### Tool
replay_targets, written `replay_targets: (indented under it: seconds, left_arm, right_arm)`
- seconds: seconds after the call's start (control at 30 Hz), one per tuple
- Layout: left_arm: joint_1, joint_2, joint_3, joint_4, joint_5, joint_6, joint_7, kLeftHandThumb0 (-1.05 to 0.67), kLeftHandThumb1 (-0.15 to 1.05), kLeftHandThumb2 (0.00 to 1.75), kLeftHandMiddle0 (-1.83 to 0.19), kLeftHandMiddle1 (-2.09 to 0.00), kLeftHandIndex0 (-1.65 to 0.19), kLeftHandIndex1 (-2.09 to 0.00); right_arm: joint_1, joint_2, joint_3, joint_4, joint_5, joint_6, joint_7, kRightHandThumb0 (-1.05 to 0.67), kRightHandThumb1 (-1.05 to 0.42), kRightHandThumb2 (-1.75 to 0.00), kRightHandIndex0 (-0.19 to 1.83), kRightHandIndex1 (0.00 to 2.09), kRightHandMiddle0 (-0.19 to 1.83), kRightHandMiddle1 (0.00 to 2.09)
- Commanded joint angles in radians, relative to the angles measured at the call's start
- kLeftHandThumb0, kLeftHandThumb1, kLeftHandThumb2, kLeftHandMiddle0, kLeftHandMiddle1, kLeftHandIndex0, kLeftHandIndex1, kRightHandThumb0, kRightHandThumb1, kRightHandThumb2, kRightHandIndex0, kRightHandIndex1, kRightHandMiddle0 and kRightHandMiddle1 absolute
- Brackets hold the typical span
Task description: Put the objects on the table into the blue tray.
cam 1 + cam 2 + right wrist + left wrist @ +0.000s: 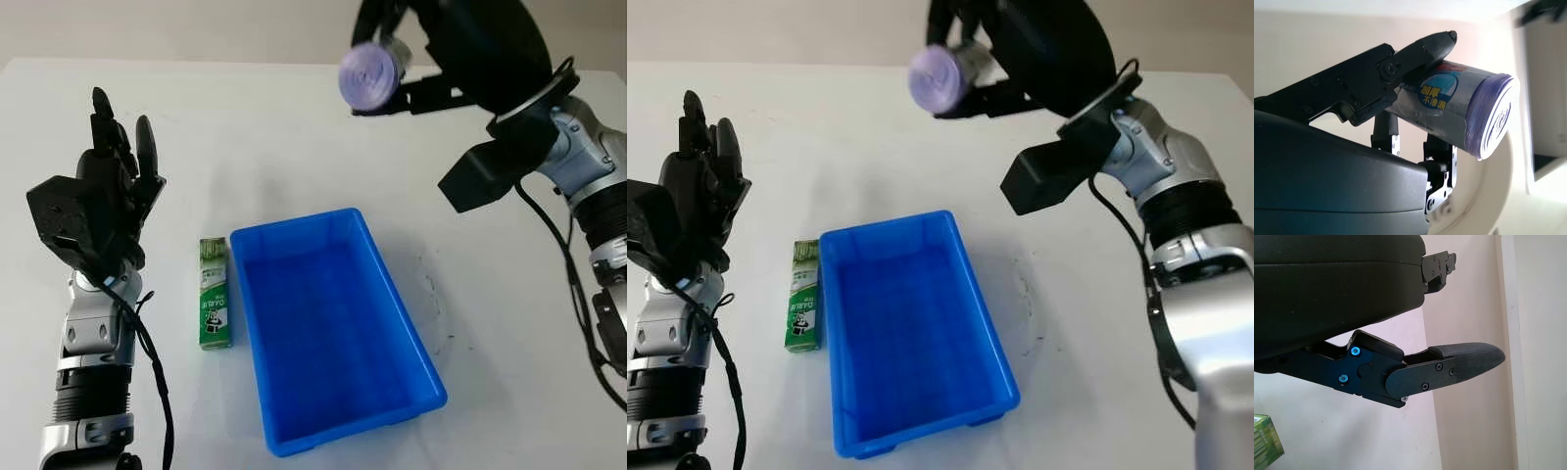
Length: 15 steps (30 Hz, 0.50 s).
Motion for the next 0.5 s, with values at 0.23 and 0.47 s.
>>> replay_targets:
  seconds: [0.23,0.47]
  left_arm:
    - [-0.004,0.01,0.007,-0.003,-0.004,-0.002,-0.001,-0.79,1.05,0.62,0.18,-0.04,0.19,0.0]
    - [-0.007,0.01,0.006,-0.004,-0.004,0.002,-0.001,-0.8,1.05,0.62,0.19,-0.05,0.19,0.0]
  right_arm:
    - [0.155,-0.014,-0.059,-0.416,0.269,0.29,0.522,-0.36,-1.05,-0.22,1.2,2.09,0.95,2.09]
    - [0.211,-0.057,-0.073,-0.635,0.314,0.536,0.82,-0.34,-1.05,-0.19,1.14,2.09,0.89,2.09]
